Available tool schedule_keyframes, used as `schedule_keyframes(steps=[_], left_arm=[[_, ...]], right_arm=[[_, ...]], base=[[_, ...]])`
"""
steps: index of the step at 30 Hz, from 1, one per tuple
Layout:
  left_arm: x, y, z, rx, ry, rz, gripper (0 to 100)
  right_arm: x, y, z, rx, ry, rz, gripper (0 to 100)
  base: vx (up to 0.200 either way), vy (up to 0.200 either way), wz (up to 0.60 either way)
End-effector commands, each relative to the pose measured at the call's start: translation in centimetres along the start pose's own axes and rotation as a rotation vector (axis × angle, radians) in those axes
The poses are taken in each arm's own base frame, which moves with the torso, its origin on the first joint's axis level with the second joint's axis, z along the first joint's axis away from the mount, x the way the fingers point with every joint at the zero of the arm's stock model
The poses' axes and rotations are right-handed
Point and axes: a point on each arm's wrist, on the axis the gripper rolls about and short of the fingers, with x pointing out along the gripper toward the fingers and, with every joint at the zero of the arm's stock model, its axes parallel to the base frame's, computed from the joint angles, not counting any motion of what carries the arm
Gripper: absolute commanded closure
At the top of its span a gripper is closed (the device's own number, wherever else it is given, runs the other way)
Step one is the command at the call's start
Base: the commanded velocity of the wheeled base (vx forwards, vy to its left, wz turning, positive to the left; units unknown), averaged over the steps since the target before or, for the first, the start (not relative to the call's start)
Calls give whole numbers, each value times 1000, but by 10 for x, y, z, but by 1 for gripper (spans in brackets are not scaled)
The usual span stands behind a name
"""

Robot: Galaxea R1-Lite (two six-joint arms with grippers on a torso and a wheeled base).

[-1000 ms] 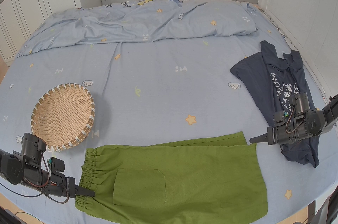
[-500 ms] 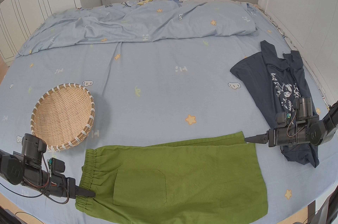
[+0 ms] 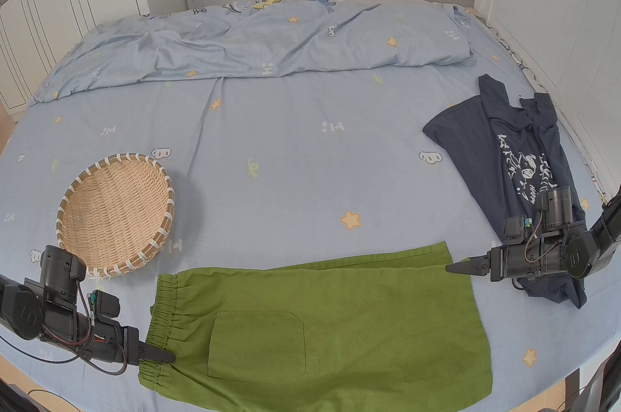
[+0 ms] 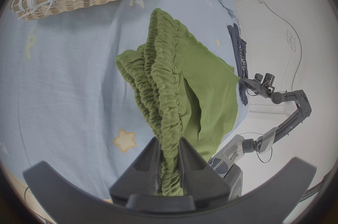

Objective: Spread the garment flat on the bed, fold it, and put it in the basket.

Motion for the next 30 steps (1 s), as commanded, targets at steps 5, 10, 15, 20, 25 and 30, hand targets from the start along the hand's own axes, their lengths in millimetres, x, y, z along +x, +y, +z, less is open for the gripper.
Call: schedule_keyframes(steps=[5,10,15,20,25,30], left_arm=[[0,0,0,-2,-1,1,100],[0,0,0,0,-1,0,100],[0,0,0,0,-2,1,100],[-1,0,0,1,-3,1,100],[-1,0,0,1,-3,1,100],[-3,0,-2,0,-13,3,100]], right_arm=[[2,2,-3,1,11,6,100],[5,1,-7,11,28,9,100],[6,-1,-8,15,29,7,100],[0,1,3,-4,-14,4,100],[-7,11,20,-41,-62,9,100],[-4,13,31,-46,-60,14,100]], base=[[0,0,0],[0,0,0],[0,0,0],[0,0,0],[0,0,0],[0,0,0]])
